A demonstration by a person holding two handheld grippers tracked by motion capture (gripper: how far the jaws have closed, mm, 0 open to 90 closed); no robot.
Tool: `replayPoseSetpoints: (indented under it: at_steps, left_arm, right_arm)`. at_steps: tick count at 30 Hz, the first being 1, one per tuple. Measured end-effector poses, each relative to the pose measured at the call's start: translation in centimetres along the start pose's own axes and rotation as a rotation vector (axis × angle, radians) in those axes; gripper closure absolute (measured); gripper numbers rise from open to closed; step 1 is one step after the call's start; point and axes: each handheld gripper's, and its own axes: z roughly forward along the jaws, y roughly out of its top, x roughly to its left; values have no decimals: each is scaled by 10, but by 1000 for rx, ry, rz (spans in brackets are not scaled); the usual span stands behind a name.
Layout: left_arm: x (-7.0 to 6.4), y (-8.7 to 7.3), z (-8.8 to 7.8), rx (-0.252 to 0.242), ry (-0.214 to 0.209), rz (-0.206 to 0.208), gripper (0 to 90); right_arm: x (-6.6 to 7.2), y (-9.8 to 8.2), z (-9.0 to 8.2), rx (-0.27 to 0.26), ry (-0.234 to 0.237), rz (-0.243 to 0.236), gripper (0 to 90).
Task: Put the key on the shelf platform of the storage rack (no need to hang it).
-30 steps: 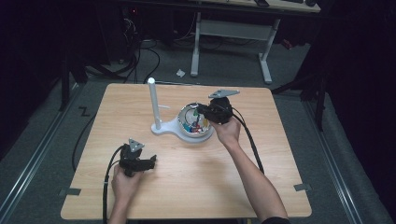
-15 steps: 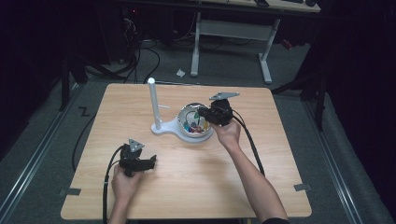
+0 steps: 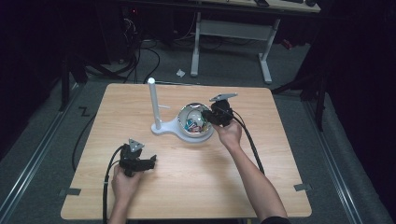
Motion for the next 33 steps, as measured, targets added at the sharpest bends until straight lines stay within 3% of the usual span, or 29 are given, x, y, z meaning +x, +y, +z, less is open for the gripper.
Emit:
replayPoseSetpoints:
  at_steps: [10, 16, 21, 33]
  left_arm:
    - [0, 0, 0, 0, 0, 0, 171]
    - [0, 0, 0, 0, 0, 0, 171]
    - [0, 0, 0, 0, -3, 6, 171]
    - [0, 0, 0, -1, -3, 7, 171]
  right_arm:
    - [-2, -8, 7, 7, 20, 26, 846]
    - [-3, -10, -5, -34, 32, 52, 660]
    - [-10, -16, -17, -39, 27, 64, 568]
    - [-21, -22, -46, -77, 15, 70, 489]
